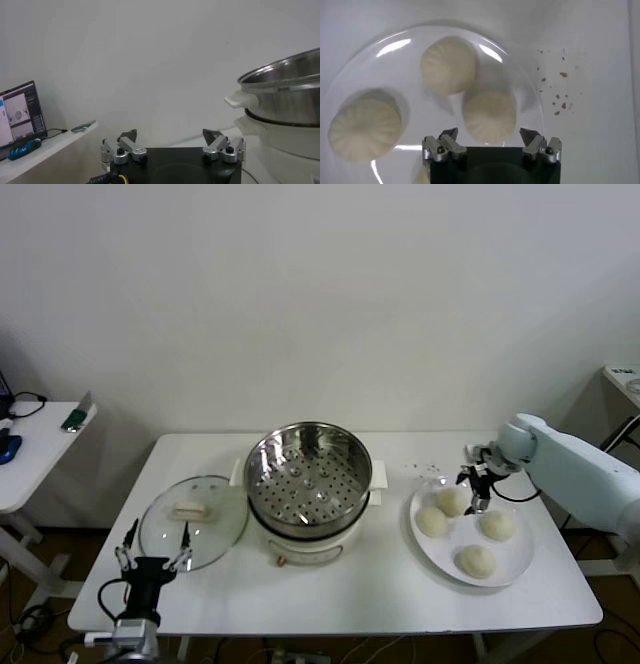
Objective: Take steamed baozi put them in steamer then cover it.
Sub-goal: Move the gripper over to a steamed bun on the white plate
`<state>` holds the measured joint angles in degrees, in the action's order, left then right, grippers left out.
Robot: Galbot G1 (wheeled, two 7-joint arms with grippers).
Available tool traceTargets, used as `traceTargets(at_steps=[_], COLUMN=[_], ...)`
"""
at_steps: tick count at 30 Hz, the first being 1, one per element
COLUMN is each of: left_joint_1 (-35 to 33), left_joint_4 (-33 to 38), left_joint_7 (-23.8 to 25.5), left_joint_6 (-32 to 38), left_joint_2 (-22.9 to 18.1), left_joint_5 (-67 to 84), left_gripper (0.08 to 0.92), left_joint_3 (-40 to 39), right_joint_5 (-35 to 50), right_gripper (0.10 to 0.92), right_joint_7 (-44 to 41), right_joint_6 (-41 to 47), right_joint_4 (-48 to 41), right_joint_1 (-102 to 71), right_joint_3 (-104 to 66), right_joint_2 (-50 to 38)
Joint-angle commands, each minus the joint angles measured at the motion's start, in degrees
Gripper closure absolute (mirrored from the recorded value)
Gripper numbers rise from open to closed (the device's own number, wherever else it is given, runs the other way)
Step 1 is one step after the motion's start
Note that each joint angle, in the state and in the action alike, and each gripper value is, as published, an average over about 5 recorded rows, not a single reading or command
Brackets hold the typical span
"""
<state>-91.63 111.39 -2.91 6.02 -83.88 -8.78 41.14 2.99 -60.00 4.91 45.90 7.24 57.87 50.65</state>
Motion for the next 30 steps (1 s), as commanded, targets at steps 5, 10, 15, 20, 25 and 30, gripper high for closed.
traceTargets(at_steps=[5,10,15,20,25,30], left_joint_1=[-0.31,-0.66,-0.79,-0.90,-1.39,-1.89], left_joint_4=[-0.59,-0.82,-0.89,-0.80,-0.59,-0.50], left_joint_7=[-0.07,-0.03,0.00,-0.24,-0.34,-0.30], left_joint_6=[0.28,0.73,0.88,1.30,1.60,1.90], left_joint_2=[0.44,0.68,0.92,0.79,0.80,0.71], left_joint_5=[-0.19,-0.13,-0.11,-0.08,0.00,-0.01], left_gripper=[0.177,0.177,0.177,0.177,0.177,0.177], left_joint_3=[0.75,1.27,1.76,1.88,2.08,2.25], right_joint_5=[-1.22,-2.05,-2.49,-2.47,-2.37,-1.65], right_gripper=[0.203,0.203,0.232,0.307,0.348,0.354], right_joint_7=[-0.60,-0.49,-0.78,-1.23,-1.33,-1.41], right_joint_6=[-0.14,-0.20,-0.58,-0.90,-1.11,-2.61], right_joint_4=[-4.40,-4.89,-5.43,-5.52,-5.58,-4.97], right_joint_1=[0.50,-0.59,-0.57,-0.41,-0.37,0.68], right_joint_3=[2.28,1.20,0.80,0.43,-0.01,-0.05], right_joint_2=[3.89,4.13,4.54,4.63,4.65,4.11])
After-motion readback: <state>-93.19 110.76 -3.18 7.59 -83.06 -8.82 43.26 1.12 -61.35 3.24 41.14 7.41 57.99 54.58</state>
